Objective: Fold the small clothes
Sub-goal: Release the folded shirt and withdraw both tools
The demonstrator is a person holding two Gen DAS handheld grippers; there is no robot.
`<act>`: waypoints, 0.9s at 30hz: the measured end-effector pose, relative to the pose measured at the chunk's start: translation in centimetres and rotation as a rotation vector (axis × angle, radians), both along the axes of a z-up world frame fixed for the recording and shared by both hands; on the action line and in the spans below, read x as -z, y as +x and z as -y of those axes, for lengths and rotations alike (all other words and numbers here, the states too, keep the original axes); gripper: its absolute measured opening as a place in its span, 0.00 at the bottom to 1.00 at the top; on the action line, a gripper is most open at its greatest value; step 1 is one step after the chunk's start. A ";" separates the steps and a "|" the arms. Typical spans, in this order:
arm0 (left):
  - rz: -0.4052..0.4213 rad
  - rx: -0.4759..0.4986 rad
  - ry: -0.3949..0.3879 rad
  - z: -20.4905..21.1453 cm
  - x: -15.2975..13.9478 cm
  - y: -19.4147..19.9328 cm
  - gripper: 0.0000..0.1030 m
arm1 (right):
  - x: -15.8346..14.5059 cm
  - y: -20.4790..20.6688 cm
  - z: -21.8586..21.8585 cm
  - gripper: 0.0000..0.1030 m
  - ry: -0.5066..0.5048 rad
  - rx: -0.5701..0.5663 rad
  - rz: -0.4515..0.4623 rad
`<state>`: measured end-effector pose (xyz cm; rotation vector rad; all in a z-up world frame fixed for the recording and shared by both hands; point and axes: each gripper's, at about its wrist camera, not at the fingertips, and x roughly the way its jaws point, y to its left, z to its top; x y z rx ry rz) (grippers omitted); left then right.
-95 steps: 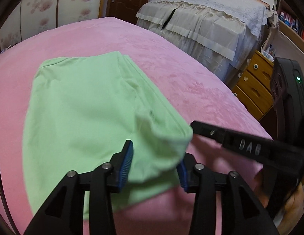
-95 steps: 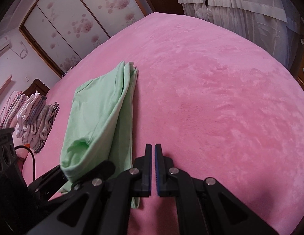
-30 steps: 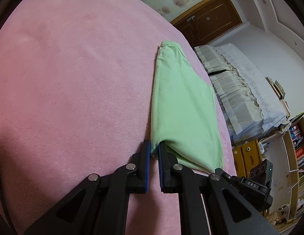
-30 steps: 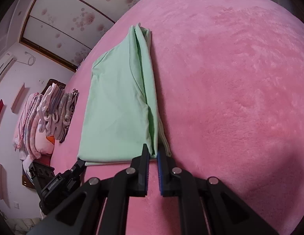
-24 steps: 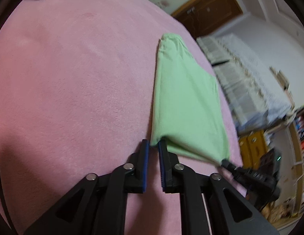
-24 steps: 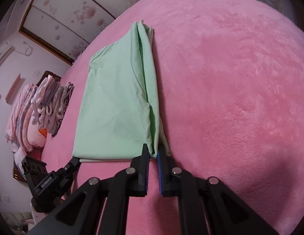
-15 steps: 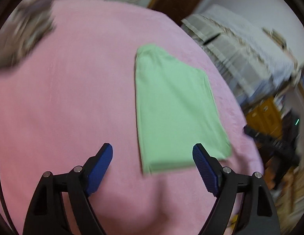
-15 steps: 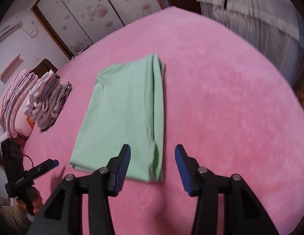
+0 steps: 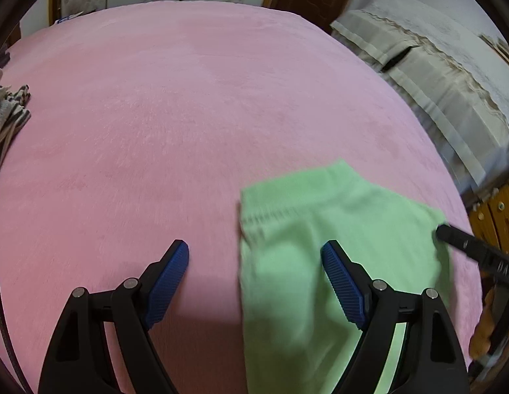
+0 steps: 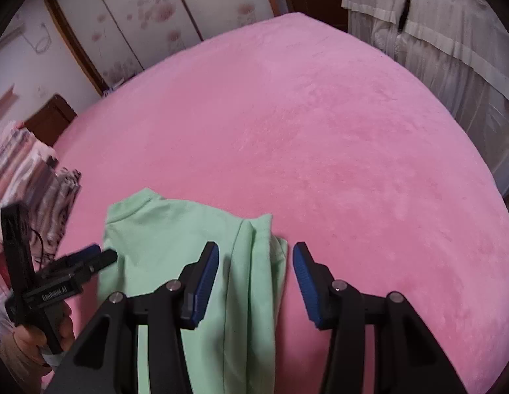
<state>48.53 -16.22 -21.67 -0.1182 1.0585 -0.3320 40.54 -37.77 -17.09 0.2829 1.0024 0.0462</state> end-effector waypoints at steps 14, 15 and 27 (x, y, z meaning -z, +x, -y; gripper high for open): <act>0.011 0.041 0.009 -1.2 1.3 2.0 0.80 | 3.1 -0.7 3.8 0.39 0.125 0.021 0.013; 0.008 0.038 0.001 -1.3 1.1 1.9 0.80 | 2.9 -1.0 3.7 0.39 0.123 0.023 0.015; 0.090 0.026 -0.009 -2.8 -6.2 -3.5 0.80 | -4.5 -8.4 1.2 0.41 -0.198 0.029 0.118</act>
